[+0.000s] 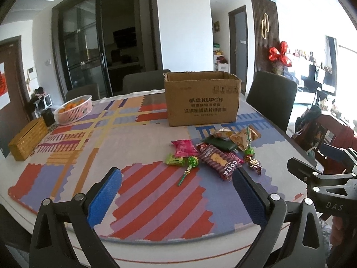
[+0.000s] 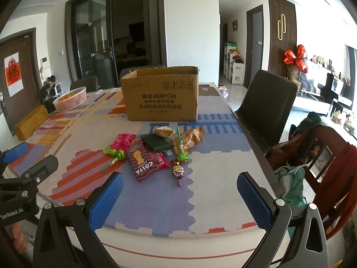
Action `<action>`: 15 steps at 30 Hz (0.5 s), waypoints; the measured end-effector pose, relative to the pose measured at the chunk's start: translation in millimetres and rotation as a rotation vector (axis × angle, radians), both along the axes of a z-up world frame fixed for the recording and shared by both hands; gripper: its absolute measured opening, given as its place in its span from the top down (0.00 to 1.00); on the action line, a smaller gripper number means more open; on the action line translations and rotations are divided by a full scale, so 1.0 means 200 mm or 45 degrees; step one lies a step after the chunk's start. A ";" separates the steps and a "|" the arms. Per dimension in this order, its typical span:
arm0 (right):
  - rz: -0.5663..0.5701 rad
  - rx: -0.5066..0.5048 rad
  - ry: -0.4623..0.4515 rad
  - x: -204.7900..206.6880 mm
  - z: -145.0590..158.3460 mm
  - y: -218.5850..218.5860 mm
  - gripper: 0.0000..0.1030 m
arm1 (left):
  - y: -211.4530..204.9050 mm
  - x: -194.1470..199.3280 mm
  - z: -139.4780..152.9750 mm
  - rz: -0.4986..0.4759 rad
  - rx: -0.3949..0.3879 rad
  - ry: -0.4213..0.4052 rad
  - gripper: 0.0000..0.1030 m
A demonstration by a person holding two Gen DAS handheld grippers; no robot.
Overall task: Organize snacks
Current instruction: 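Reach the right tool to the wrapped candy and close on it while the left tool grasps the green lollipop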
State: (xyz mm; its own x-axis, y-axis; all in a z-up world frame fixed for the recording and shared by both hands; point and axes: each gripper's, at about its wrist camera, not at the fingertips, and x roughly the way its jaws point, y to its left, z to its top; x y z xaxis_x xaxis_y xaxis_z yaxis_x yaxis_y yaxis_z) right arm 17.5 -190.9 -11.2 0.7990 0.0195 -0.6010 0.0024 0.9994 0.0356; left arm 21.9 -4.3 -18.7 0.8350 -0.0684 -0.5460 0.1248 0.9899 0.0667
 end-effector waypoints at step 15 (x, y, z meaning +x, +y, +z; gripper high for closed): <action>0.028 0.038 0.095 0.21 -0.13 0.00 0.15 | -0.04 0.26 -0.12 -0.056 0.013 0.113 0.30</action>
